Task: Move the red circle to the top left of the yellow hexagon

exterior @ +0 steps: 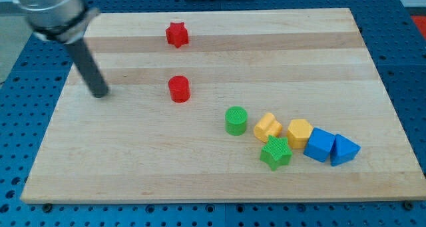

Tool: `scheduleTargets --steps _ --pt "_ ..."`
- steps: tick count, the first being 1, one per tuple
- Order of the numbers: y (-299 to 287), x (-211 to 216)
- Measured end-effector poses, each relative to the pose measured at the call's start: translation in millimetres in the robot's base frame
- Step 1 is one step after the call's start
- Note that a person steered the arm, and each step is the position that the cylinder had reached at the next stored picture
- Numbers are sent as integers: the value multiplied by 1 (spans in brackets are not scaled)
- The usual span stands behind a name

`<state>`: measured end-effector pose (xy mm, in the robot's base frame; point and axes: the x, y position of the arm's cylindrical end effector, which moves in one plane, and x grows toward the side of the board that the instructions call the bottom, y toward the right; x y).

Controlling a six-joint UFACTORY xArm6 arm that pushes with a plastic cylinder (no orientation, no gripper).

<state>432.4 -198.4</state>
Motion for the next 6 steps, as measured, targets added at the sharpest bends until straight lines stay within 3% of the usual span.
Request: scheduleTargets --steps 1,3,4,6 --pt "105 13" --pt "105 -24" --pt "185 -24" --pt "247 -45"
